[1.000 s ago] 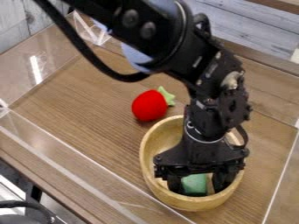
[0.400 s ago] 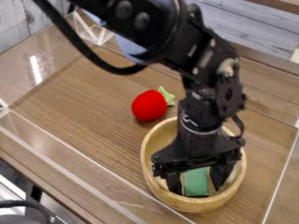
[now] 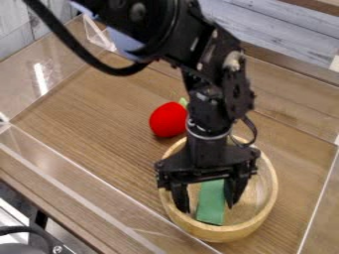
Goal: Remove the green block from the brown bowl and put it on the table
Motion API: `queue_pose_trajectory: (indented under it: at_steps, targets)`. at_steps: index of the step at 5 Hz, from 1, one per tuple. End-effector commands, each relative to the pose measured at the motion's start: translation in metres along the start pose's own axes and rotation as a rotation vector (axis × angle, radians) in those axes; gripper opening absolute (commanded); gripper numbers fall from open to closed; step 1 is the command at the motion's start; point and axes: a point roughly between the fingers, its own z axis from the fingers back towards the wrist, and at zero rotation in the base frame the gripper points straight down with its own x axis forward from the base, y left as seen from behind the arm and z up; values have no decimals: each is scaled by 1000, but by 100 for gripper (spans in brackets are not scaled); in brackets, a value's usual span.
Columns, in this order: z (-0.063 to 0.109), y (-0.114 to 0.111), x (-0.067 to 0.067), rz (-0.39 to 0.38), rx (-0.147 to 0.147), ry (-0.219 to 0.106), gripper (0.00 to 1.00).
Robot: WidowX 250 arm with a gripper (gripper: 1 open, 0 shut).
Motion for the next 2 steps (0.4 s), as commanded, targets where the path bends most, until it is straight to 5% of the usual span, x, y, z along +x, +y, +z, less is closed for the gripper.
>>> queue_pose_trajectory:
  at_steps: [1,2]
  targets:
    - [6,-7,11,-20,-24,-6,100]
    - [-2,-16,13,58,-32,2,100]
